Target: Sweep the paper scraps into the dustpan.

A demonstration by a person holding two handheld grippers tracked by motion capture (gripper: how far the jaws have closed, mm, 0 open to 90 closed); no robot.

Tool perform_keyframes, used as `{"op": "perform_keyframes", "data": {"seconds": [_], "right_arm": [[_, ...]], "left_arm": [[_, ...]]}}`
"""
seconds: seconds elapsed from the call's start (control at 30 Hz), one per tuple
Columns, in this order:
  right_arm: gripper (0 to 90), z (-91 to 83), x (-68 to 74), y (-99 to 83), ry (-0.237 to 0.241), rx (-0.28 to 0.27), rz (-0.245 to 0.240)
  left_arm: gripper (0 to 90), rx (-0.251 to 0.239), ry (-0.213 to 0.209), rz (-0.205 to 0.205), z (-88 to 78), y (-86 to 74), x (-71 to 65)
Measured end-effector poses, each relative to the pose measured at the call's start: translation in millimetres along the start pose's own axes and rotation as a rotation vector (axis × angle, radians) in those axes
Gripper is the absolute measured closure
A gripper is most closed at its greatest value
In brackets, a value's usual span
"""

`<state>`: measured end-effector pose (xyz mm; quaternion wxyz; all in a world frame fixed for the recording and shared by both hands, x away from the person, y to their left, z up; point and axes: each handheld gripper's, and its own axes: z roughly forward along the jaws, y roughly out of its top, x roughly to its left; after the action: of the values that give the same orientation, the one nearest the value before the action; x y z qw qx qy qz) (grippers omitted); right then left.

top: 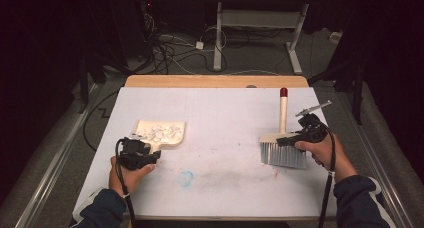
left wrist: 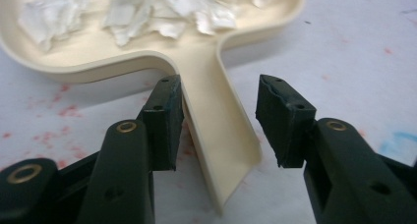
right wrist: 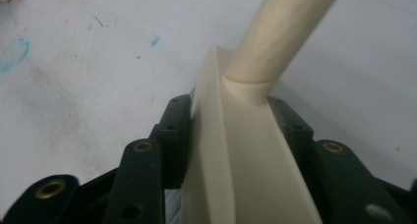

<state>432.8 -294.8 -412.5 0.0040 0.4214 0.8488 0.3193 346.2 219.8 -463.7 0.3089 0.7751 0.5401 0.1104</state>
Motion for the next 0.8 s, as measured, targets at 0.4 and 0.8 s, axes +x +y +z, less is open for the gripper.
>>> {"op": "perform_keyframes", "data": {"seconds": [0.4, 0.8], "right_arm": [[53.3, -12.9, -27.9, 12.4, -0.209, -0.025, 0.009], [80.2, 24.8, -31.3, 7.8, -0.491, -0.080, 0.034]], "left_arm": [[48.5, -0.117, 0.005, 0.159, -27.5, -14.0, 6.9], [27.3, -0.191, 0.063, 0.360, -42.1, -50.3, 4.0]]}}
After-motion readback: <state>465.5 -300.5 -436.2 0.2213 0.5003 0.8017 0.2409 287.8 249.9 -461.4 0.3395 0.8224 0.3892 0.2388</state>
